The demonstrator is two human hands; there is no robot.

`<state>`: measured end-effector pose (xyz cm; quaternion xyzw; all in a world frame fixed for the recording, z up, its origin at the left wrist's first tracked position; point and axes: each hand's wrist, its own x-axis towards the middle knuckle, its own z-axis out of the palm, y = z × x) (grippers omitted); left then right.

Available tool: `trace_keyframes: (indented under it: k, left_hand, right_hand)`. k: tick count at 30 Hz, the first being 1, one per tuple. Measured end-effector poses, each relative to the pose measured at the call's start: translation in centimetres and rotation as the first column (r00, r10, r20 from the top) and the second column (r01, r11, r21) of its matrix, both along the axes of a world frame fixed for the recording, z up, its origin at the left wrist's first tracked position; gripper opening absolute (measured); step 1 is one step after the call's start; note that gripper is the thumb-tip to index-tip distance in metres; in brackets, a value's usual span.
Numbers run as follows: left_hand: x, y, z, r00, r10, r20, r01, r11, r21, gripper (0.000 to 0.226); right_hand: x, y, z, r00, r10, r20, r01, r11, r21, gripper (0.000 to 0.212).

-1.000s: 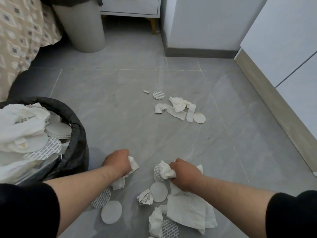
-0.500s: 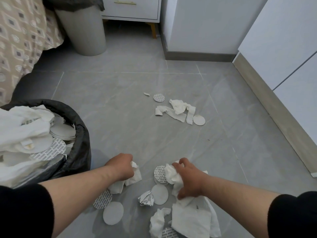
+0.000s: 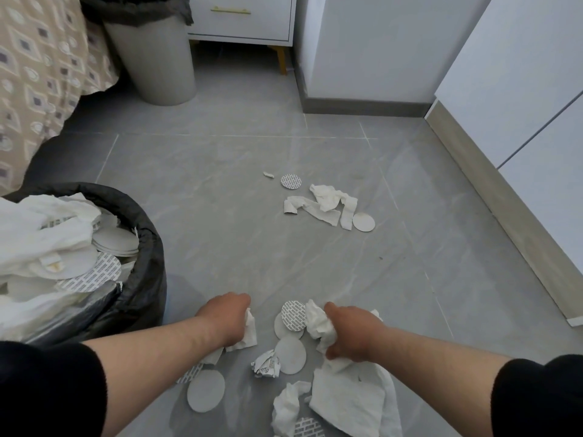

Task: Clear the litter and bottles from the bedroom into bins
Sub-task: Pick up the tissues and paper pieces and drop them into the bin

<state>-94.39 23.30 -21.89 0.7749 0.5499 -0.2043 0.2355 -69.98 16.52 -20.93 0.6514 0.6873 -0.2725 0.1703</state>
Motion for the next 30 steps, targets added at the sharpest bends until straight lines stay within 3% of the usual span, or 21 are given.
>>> trace_keyframes:
  k: [4, 9, 12, 14, 19, 23, 28, 30]
  left_hand:
    - [0.0, 0.8, 0.6, 0.997, 0.025, 0.072, -0.026, 1.0, 0.006, 0.01]
    - [1.2, 4.4, 5.4, 0.919, 0.195, 0.343, -0.227, 0.972, 0.056, 0.011]
    - [1.9, 6.8, 10.8, 0.791, 0.286, 0.541, -0.373, 0.926, 0.054, 0.011]
    - [1.8, 8.3, 14.8, 0.686, 0.328, 0.65, -0.471, 0.88, 0.053, 0.012]
    - [-3.1, 9.1, 23.6, 0.447, 0.24, 0.862, -0.567, 0.821, 0.065, 0.014]
    - [-9.8, 7.9, 27.6, 0.466, 0.22, 0.857, -0.569, 0.816, 0.099, 0.013]
    - [-18.4, 5.8, 28.4, 0.627, 0.307, 0.716, -0.557, 0.819, 0.136, 0.016]
    - [-21.2, 4.8, 26.7, 0.64, 0.362, 0.678, -0.581, 0.805, 0.12, 0.02]
  right_hand:
    - [-0.1, 1.5, 2.2, 0.998, 0.049, -0.041, -0.05, 0.999, -0.016, 0.04]
    - [-0.2, 5.6, 9.5, 0.987, 0.083, -0.135, -0.065, 0.989, 0.135, 0.03]
    - [0.6, 7.7, 14.3, 0.962, -0.063, -0.265, 0.125, 0.966, 0.225, 0.021]
    - [0.6, 8.7, 17.4, 0.917, -0.138, -0.375, 0.252, 0.928, 0.274, 0.027]
    - [-1.7, 10.6, 23.7, 0.816, -0.138, -0.561, 0.388, 0.85, 0.356, 0.026]
    - [-6.1, 11.6, 26.6, 0.702, -0.123, -0.701, 0.474, 0.816, 0.331, 0.023]
    - [-12.7, 12.2, 28.2, 0.547, -0.081, -0.833, 0.488, 0.84, 0.239, 0.019]
    - [-15.1, 12.2, 28.3, 0.508, -0.053, -0.86, 0.452, 0.866, 0.213, 0.016]
